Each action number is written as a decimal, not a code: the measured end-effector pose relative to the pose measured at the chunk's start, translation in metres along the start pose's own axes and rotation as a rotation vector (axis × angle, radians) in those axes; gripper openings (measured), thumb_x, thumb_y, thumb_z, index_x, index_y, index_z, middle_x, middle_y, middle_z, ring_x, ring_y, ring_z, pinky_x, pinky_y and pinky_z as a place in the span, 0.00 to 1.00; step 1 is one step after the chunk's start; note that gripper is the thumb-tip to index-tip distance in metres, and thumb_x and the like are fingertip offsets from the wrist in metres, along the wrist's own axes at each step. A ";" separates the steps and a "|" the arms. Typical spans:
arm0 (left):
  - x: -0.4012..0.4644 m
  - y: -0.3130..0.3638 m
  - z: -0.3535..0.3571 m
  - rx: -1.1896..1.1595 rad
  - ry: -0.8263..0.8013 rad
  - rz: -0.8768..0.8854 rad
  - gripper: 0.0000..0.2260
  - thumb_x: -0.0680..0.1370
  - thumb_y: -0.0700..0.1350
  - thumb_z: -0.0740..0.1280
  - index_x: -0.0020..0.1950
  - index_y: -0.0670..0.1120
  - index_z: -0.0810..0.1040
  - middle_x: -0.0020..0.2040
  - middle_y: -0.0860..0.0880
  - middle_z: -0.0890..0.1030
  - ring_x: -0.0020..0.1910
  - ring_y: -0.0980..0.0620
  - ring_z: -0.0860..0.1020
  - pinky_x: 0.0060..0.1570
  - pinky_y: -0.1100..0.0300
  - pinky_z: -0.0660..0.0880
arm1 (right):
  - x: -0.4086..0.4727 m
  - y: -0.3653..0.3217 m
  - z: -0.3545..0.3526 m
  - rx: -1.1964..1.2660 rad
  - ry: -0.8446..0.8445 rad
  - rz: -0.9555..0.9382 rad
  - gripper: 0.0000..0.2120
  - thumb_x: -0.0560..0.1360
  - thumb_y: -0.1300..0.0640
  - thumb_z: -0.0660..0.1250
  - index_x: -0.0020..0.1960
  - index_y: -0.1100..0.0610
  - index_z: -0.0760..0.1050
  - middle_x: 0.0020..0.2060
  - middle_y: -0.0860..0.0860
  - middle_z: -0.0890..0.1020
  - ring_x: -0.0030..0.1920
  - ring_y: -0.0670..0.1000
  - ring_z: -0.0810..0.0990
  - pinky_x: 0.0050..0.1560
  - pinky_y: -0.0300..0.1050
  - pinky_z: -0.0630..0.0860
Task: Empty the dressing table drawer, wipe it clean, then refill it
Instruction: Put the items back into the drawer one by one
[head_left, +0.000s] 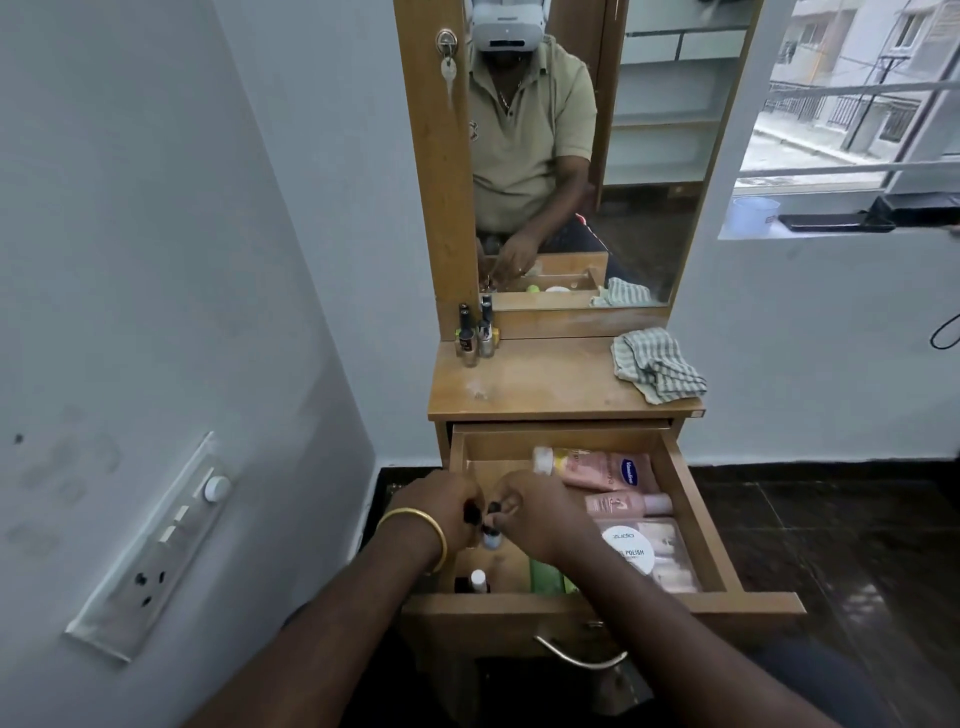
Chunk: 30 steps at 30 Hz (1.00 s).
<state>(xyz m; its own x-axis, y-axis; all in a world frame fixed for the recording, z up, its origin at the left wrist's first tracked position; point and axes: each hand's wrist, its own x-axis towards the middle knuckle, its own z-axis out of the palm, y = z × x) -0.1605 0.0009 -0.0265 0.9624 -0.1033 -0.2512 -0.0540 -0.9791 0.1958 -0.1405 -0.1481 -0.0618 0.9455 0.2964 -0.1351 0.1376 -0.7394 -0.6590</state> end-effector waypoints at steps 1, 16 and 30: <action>-0.001 0.000 0.003 0.006 -0.021 -0.005 0.10 0.72 0.47 0.73 0.53 0.53 0.82 0.54 0.50 0.82 0.50 0.48 0.80 0.45 0.56 0.77 | -0.001 0.002 0.004 -0.003 -0.018 0.006 0.03 0.73 0.57 0.72 0.46 0.54 0.79 0.42 0.49 0.82 0.43 0.48 0.80 0.46 0.49 0.80; 0.002 0.009 0.014 0.160 -0.235 0.041 0.08 0.75 0.44 0.71 0.54 0.46 0.83 0.46 0.46 0.83 0.44 0.48 0.81 0.48 0.55 0.80 | -0.004 0.005 0.015 -0.023 -0.160 -0.002 0.13 0.70 0.60 0.75 0.33 0.48 0.73 0.36 0.42 0.77 0.35 0.40 0.74 0.35 0.34 0.70; 0.012 -0.003 0.009 0.105 -0.280 0.096 0.15 0.75 0.42 0.71 0.61 0.46 0.81 0.56 0.46 0.83 0.52 0.48 0.81 0.55 0.53 0.79 | 0.009 0.008 0.011 0.135 -0.335 0.188 0.06 0.75 0.60 0.71 0.49 0.62 0.82 0.43 0.57 0.86 0.44 0.51 0.87 0.52 0.50 0.82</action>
<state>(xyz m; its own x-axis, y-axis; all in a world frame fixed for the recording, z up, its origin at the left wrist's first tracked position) -0.1512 0.0009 -0.0382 0.8417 -0.2259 -0.4905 -0.1821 -0.9738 0.1360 -0.1347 -0.1446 -0.0762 0.7990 0.3604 -0.4813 -0.0897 -0.7200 -0.6882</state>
